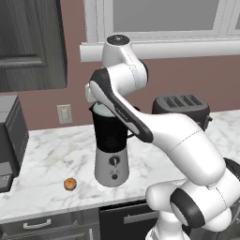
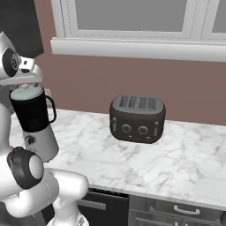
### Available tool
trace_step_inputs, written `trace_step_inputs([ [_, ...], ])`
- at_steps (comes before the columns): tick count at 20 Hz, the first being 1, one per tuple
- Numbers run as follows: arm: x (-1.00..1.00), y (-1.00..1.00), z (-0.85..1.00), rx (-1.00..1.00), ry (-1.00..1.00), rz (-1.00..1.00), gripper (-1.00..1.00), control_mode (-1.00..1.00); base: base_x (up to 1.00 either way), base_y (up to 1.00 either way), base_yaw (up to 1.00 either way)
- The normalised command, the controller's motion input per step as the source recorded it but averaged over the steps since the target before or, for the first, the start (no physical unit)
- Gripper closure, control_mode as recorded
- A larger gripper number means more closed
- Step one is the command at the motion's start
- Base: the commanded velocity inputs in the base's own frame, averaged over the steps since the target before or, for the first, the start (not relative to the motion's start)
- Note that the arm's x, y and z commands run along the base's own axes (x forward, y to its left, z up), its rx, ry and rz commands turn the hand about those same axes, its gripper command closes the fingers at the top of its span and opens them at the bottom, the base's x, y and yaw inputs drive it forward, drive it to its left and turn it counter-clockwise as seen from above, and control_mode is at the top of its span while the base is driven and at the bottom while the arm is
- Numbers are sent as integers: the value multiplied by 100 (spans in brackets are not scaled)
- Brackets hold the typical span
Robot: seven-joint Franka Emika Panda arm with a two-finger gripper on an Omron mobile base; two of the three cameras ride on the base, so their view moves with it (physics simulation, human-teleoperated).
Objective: Open the blender lid, put the tangerine in the blender, close the lid, and start the blender.
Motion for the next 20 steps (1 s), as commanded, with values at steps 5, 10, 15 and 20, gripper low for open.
trace_step_inputs([
  [5,-11,1,-22,0,0,0,-100,-100,0,0,0],
  [10,-15,6,-27,0,0,0,-100,-100,0,0,0],
  [15,-20,14,-35,0,0,0,100,-100,0,0,0],
  [20,-17,10,-10,1,-2,0,100,-100,0,0,0],
])
